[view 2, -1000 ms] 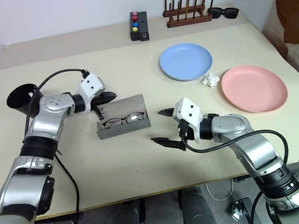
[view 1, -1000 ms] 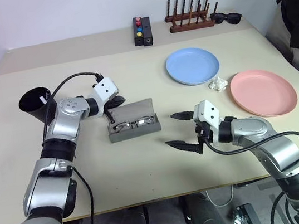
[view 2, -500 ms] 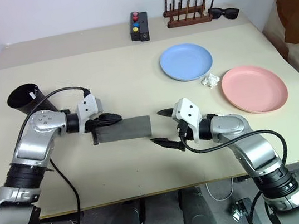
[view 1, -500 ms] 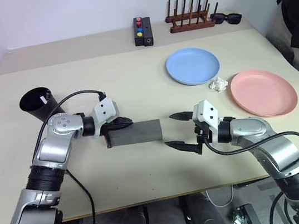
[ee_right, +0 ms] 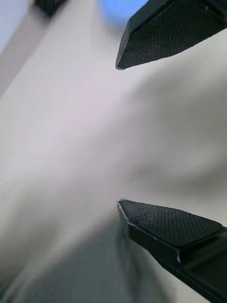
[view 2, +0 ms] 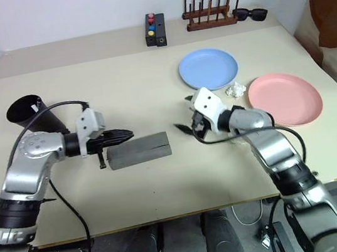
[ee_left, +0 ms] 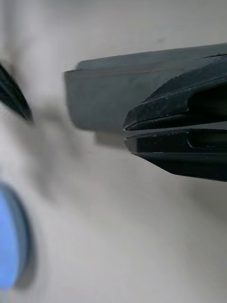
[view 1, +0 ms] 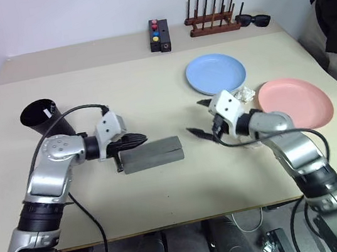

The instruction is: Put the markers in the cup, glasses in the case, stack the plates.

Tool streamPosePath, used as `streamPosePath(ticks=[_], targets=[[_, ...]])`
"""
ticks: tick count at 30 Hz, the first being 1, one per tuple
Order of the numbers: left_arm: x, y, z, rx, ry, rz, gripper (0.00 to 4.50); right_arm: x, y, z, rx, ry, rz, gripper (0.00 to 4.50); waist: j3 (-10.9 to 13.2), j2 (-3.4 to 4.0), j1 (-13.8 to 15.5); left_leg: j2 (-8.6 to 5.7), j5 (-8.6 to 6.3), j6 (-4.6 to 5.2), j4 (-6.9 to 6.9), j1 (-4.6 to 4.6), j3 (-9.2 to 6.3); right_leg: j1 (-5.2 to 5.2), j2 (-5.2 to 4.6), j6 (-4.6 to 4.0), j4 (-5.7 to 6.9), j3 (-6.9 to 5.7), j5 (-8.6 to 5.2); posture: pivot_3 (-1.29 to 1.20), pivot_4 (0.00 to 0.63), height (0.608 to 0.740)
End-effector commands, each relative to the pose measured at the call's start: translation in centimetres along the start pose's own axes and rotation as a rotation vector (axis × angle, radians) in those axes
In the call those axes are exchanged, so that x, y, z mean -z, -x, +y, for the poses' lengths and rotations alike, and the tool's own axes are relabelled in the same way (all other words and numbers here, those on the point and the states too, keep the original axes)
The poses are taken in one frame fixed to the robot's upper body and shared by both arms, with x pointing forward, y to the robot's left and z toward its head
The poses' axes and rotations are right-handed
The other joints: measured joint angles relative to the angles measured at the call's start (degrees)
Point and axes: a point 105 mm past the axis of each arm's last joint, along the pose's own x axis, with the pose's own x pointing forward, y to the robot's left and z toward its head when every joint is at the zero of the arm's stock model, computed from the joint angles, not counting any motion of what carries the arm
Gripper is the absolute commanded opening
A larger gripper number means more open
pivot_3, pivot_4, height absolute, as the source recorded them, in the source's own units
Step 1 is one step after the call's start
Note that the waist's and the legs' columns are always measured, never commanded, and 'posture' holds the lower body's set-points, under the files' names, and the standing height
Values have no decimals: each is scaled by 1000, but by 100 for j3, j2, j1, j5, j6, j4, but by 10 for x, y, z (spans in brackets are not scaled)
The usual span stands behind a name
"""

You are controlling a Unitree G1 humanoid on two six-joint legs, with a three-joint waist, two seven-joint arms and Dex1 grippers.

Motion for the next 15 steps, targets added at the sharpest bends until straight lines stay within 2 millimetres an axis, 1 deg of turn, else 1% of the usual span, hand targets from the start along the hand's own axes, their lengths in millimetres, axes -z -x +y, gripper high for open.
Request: streamPosePath(ticks=[1, 7, 9, 12, 15], targets=[[-13, 12, -4, -28, 4, -53, 166, 5, -15, -24, 108, 156, 55, 4500, 1, 1, 1, 0, 0, 0, -1, -1, 1, -1, 0, 0, -1, 1, 0, 0, 150, 740], [-6, 21, -18, -62, 65, -64, 166, 27, -34, -63, 231, 387, 198, 4500, 2, 2, -3, 0, 0, 0, -3, -1, 4, -3, 0, -2, -1, 3, 1, 0, 150, 740], [-3, 23, -22, -70, 79, -52, 166, 30, -37, -72, 262, 407, 221, 4500, 2, 2, -1, 0, 0, 0, -4, 0, 3, -3, 0, -2, -2, 3, 1, 0, 150, 740], [-1, 25, -27, -78, 90, -51, 166, 38, -39, -80, 289, 427, 257, 4500, 1, 1, 0, 0, 0, 0, -4, 0, 3, -2, 0, -4, -2, 3, 0, 0, 150, 740], [-2, 25, -29, -88, 97, -56, 102, 42, -39, -83, 305, 417, 265, 3633, 1, 1, 5, 0, 0, 0, -4, 0, 2, -1, 0, -6, -2, 3, 0, 0, 150, 740]])
